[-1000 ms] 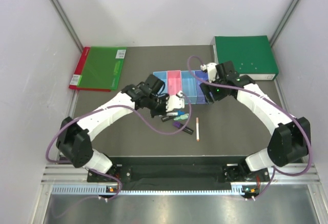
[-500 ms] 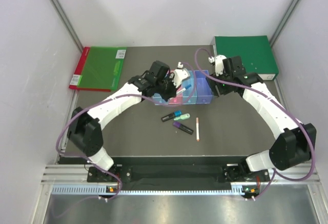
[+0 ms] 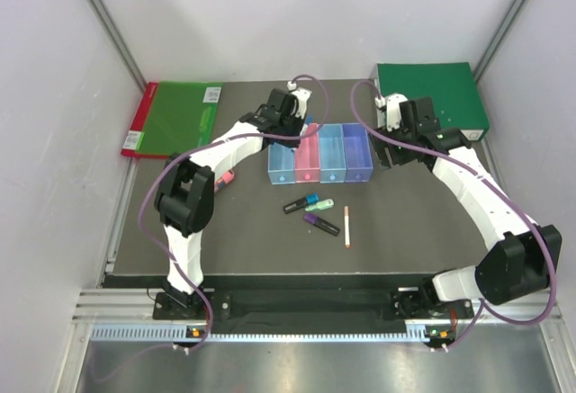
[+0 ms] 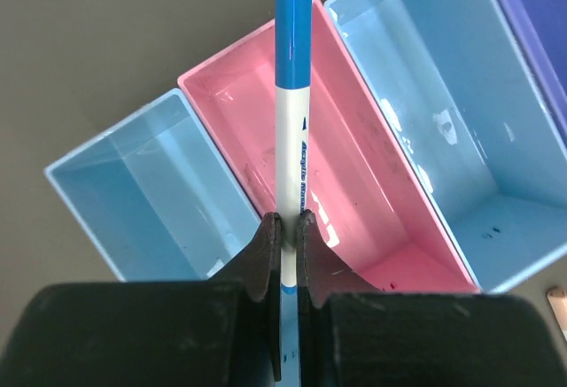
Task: Sort the stationery into containers
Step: Place the pen in the storage box, then pick up the pen from the center of the board.
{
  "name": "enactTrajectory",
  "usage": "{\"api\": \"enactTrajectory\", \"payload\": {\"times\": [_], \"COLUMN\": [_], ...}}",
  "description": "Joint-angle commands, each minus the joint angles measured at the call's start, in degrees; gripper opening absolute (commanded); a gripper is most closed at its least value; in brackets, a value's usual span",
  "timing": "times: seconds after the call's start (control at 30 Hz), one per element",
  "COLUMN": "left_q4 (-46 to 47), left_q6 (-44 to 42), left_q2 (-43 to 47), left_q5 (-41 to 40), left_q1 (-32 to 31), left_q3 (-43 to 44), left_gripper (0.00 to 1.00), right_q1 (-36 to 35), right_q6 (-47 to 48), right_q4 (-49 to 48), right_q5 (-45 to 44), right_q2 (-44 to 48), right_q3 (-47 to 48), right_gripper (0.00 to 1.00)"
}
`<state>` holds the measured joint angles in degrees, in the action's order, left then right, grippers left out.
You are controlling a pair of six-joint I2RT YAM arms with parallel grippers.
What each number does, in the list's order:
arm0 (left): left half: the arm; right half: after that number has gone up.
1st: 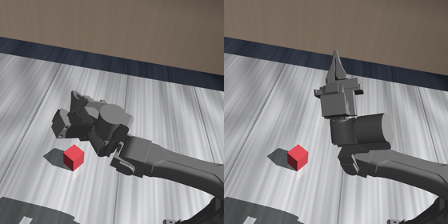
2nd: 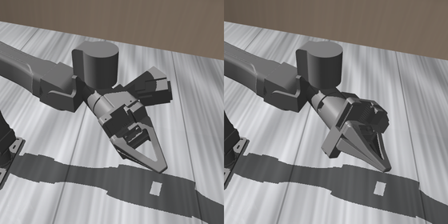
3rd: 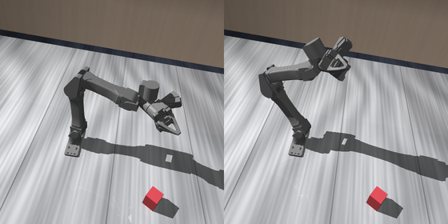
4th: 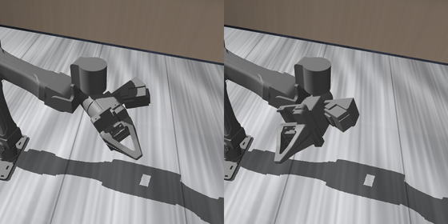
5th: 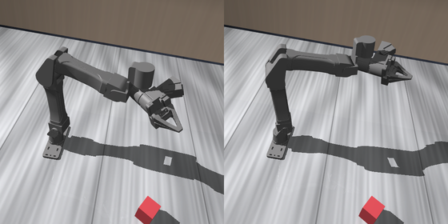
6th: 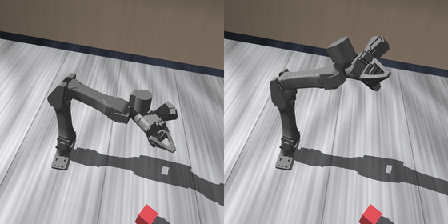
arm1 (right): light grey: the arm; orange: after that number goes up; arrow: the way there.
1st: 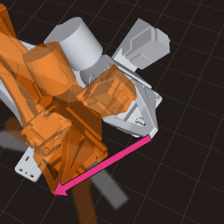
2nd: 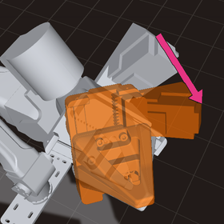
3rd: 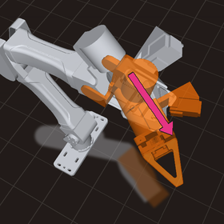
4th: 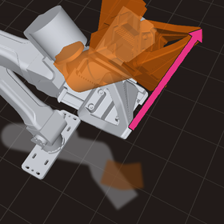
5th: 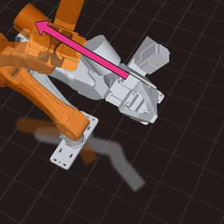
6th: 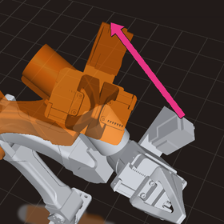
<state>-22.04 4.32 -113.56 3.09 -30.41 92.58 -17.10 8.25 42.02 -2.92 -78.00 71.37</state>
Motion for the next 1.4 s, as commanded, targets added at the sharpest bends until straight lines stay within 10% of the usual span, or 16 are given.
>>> {"api": "enactTrajectory", "payload": {"times": [0.0,0.4,0.83,1.37], "left_q4": [1.39,1.48,1.12,-1.51], "left_q6": [4.12,4.82,3.33,-16.52], "left_q2": [-1.14,-3.07,-1.5,24.95], "left_q5": [-1.77,1.3,3.94,8.68], "left_q1": [-0.44,-0.44,-0.52,0.09], "left_q3": [2.52,2.43,2.17,-10.65], "left_gripper": [0.0,0.0,0.55,0.67], "right_q1": [0.75,0.75,-0.3,-9.18], "right_q6": [-1.22,-1.75,-1.75,-3.68], "right_q4": [-0.89,-1.68,-1.15,-1.68], "right_q5": [-0.34,0.37,4.58,14.6], "right_q2": [1.8,1.88,1.62,-5.84], "right_q3": [2.02,0.61,-0.88,-7.56], "right_gripper": [0.77,0.77,0.77,0.76]}}
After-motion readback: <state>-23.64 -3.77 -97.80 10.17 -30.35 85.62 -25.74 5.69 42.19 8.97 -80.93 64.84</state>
